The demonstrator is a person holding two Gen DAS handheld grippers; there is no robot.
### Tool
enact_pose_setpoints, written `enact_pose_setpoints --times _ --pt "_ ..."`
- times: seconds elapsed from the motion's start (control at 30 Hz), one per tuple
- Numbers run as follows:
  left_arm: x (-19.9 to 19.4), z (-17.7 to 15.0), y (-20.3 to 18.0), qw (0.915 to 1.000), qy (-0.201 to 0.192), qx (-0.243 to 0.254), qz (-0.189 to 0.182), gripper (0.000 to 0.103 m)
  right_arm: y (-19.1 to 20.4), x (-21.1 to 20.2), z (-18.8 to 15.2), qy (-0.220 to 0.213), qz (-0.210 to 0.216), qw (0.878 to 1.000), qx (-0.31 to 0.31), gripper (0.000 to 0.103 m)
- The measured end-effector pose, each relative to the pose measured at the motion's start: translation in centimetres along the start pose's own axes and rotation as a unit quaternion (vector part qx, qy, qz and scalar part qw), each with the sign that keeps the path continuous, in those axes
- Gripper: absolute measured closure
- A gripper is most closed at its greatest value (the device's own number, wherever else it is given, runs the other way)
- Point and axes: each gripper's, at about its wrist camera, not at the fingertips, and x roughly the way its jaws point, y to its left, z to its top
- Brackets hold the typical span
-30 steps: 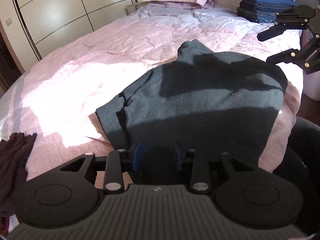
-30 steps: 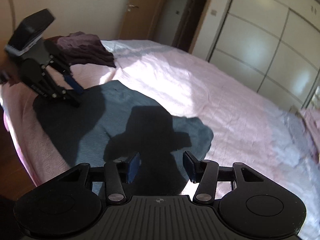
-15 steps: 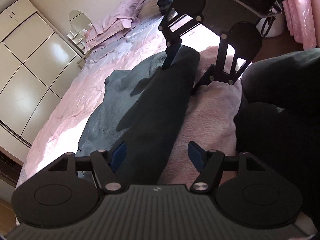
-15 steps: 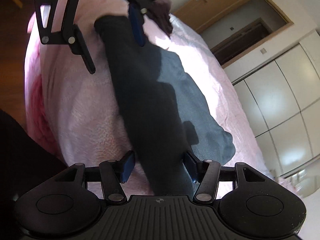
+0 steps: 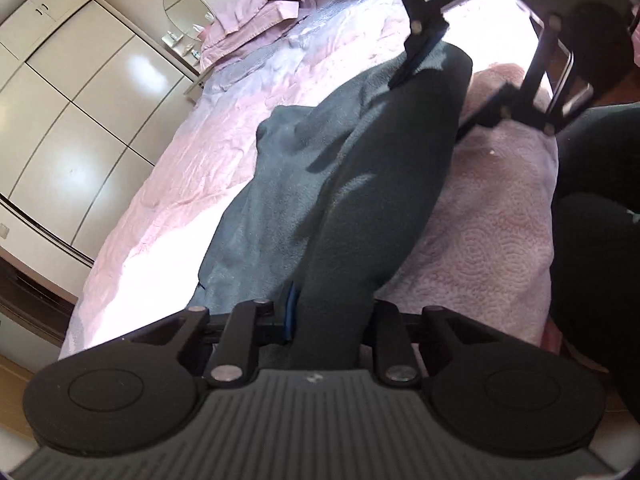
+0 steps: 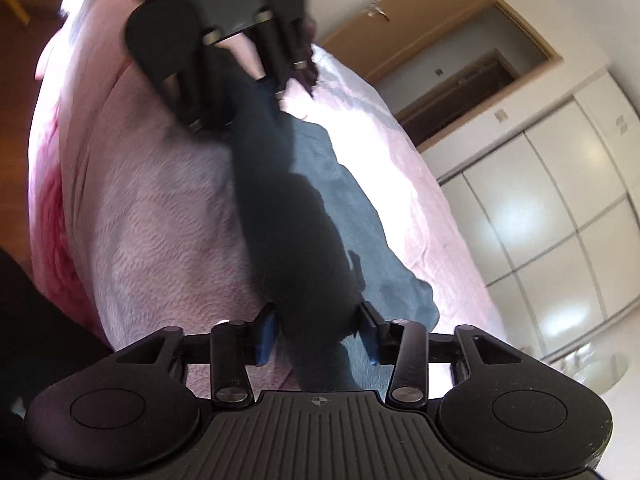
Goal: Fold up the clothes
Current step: 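Lift the folded shirt with both grippers and carry it toward the clothes stack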
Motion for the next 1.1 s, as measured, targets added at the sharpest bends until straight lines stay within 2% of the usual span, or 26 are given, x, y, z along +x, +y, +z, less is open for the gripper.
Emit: enact_pose_setpoints --times 0.13,0.2,0.23,0.27,0.3,0.37,0.47,0.67,0.77,0.9,1.1 --pt "0.1 0.1 -0.2 0.9999 0.006 0.01 0.001 0.085 0.1 3.3 -0.4 0.026 -0.023 0.999 -0.037 0.057" --pt "0.4 0.2 -1.0 0.9991 0.017 0.036 0.015 0.083 -0.4 4.4 -0.6 0.035 -0.017 0.999 -0.024 0.057" --pt "0.6 0.2 -1.4 0.9981 0.022 0.052 0.023 0.078 -0.6 4.5 -0.6 0.035 -0.012 0.999 -0.016 0.058" --pt "0.9 0.0 -1.9 0.9961 0.033 0.074 0.035 0.073 -0.8 4.5 -0.7 0.035 -0.009 0.999 -0.012 0.06" --pt "1.4 -0.2 -2.5 0.9927 0.047 0.1 0.049 0.073 -1.0 4.5 -0.8 0.035 -0.005 0.999 -0.006 0.067" --pt "2.3 -0.8 -3.3 0.9851 0.071 0.143 0.064 0.077 -1.6 4.5 -1.0 0.027 0.0 1.0 0.006 0.07" --pt "3.1 -0.9 -3.1 0.9833 0.078 0.155 0.056 0.085 -2.9 3.8 -1.8 0.003 0.011 1.0 0.025 0.074" --pt "3.6 0.8 -0.2 0.9855 0.092 0.142 0.016 0.09 -6.7 2.5 -2.4 -0.044 0.057 0.996 0.057 0.076" --pt "2.8 2.7 2.0 0.9862 0.1 0.132 -0.001 0.09 -8.8 2.0 -2.2 -0.046 0.087 0.993 0.058 0.076" --pt "0.6 7.1 6.4 0.9875 0.106 0.115 -0.022 0.091 -14.0 0.6 -0.2 -0.016 0.12 0.991 0.049 0.077" --pt "-4.0 15.2 13.2 0.9916 0.078 0.091 -0.049 0.091 -23.9 -5.9 3.5 0.034 0.147 0.987 0.058 0.077"
